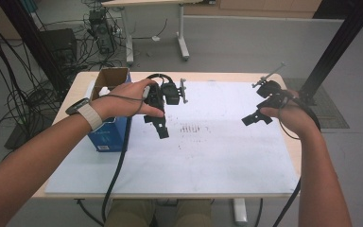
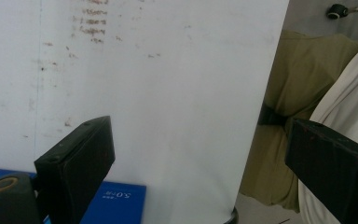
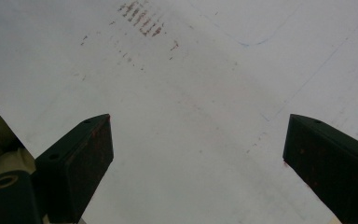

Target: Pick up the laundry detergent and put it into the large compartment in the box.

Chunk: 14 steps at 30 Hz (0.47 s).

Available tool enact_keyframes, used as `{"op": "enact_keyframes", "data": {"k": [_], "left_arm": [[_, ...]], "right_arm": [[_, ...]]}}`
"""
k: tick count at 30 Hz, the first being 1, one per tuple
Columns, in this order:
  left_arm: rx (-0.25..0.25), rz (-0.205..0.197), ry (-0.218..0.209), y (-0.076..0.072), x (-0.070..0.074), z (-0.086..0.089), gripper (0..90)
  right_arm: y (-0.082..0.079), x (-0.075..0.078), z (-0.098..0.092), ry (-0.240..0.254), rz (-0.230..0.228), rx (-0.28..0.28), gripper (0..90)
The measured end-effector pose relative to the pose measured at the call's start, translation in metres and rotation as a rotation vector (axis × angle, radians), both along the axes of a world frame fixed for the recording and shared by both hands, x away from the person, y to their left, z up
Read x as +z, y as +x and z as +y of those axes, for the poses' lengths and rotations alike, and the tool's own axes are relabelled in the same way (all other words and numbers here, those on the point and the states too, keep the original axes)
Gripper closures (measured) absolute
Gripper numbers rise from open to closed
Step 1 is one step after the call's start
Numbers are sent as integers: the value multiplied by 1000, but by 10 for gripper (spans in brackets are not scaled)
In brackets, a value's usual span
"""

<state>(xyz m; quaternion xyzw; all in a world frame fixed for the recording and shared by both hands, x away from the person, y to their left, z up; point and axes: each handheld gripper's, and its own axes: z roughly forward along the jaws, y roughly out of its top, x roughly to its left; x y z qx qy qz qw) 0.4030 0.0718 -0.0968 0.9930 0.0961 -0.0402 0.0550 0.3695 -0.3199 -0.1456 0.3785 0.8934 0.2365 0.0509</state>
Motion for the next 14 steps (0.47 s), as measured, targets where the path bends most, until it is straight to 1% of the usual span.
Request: {"op": "enact_keyframes", "data": {"k": [6,14], "left_arm": [[-3,2,4,1,0,-2,87],[5,-1,-7,1,-1,0,87]], "right_arm": [[-1,-1,-2,-1,3,-7,82],[-3,-2,-5,2,-1,-7,82]]}}
